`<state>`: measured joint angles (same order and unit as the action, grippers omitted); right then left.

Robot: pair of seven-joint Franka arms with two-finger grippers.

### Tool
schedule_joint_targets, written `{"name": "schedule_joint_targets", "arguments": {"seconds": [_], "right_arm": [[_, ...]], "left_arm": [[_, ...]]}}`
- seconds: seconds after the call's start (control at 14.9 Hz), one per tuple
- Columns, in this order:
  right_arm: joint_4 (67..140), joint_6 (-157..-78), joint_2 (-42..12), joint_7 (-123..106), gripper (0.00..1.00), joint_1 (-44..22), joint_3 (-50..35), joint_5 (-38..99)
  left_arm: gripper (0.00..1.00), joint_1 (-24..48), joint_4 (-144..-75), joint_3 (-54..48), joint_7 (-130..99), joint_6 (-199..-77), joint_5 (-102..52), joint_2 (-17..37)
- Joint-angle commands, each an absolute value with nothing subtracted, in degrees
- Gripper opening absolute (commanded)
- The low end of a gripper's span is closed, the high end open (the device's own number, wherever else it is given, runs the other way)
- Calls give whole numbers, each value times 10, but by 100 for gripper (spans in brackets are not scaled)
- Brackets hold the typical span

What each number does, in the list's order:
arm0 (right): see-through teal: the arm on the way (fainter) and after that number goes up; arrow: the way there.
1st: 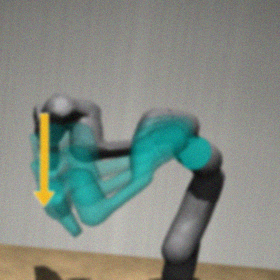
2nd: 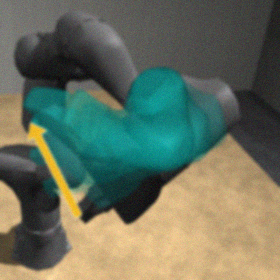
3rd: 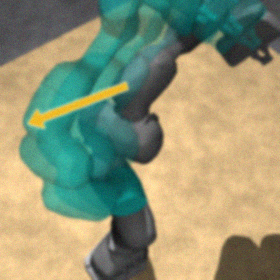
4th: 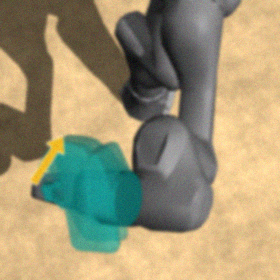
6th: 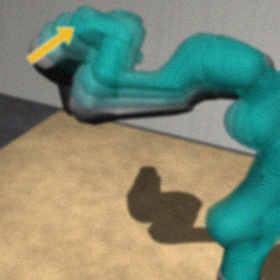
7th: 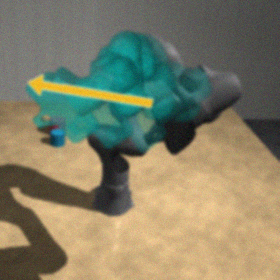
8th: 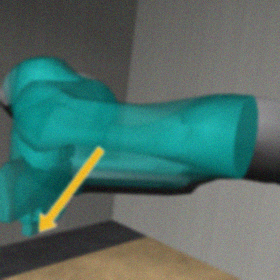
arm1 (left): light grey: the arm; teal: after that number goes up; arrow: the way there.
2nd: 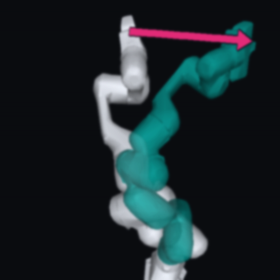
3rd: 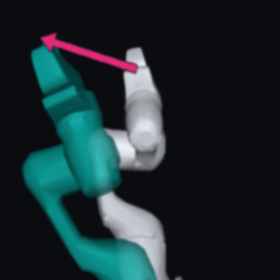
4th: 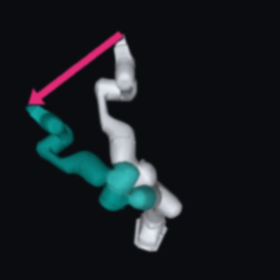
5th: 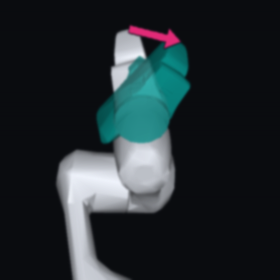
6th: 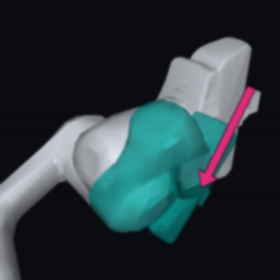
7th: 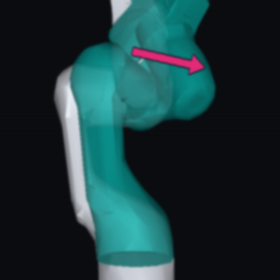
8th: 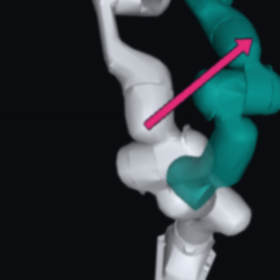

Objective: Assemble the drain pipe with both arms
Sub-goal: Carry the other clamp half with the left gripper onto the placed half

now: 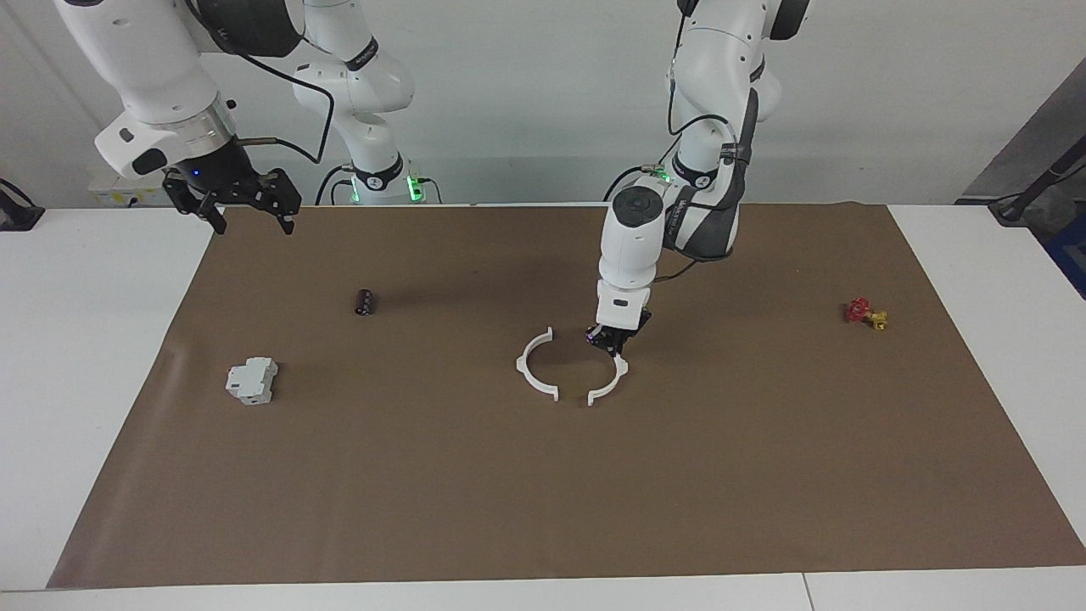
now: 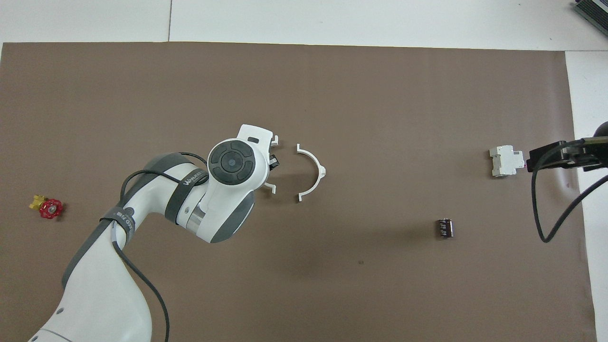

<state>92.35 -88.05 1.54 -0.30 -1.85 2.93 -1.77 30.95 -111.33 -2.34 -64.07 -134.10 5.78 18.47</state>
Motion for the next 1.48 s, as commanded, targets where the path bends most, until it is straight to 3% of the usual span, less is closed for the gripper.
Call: {"name": "schedule_joint_targets", "arguments": {"seconds": [0.0, 0.67, 1.41], "right_arm": [[926, -878, 18, -11, 100, -12, 27, -8], [925, -878, 18, -11, 100, -12, 27, -8], [925, -878, 18, -11, 100, -12, 27, -8]], "left_arm": [[0, 339, -1109, -13, -689, -1322, 80, 183], [0, 355, -1133, -14, -760, -1395, 81, 189], [0, 373, -1133, -12, -789, -1395, 82, 196]]}}
